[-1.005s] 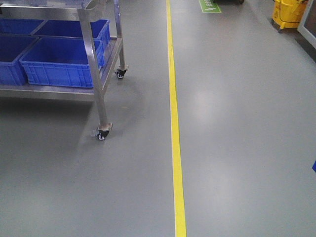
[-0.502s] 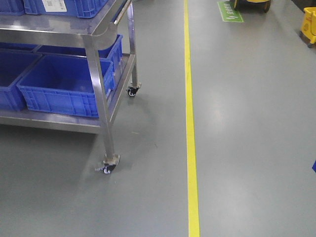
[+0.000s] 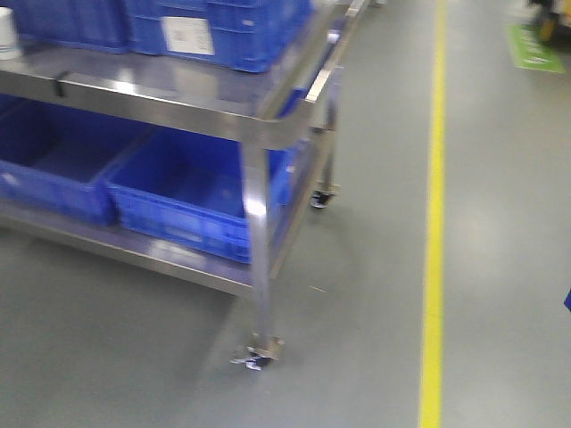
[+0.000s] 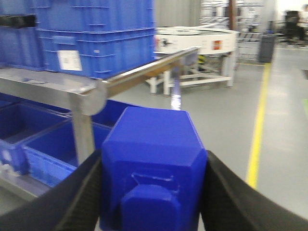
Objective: Pour parts from conveyor to right shelf
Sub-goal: 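Drive down the aisle between shelves of blue bins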
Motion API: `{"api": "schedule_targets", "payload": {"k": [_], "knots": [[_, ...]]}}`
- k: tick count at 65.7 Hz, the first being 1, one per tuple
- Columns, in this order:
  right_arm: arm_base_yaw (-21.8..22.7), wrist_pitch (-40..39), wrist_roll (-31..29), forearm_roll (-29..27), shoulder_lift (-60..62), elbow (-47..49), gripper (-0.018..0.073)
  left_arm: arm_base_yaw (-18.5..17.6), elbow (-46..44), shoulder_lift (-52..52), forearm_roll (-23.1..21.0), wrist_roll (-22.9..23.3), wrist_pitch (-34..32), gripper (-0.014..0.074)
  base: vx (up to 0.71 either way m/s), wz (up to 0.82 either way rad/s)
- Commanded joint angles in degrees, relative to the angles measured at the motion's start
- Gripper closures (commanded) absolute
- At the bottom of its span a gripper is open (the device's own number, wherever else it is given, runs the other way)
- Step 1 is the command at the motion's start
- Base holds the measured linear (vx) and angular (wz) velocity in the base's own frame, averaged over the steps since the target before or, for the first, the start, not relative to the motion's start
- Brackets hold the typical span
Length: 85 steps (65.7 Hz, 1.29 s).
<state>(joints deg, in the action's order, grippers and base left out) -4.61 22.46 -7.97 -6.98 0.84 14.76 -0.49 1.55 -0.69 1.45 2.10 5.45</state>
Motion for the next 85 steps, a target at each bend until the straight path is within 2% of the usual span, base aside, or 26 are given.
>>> {"api": "schedule_targets", "payload": {"k": [1, 34, 85], "knots": [[0.2, -4.6, -0.5, -0.1, -0.4, 1.6, 0.0568, -0.3, -1.1, -0.7, -0.4, 0.4, -4.2, 0.0603, 0.36, 0.81], [0.2, -4.7, -0.5, -0.1, -0.4, 1.6, 0.0568, -0.3, -1.1, -0.7, -0.4, 0.4, -4.2, 0.0603, 0.25, 0.95], [0.2, -4.7, -0.5, -0.1, -0.4, 1.6, 0.0568, -0.3, -1.1, -0.7, -0.4, 0.4, -4.2, 0.0603, 0.11, 0.74]]}}
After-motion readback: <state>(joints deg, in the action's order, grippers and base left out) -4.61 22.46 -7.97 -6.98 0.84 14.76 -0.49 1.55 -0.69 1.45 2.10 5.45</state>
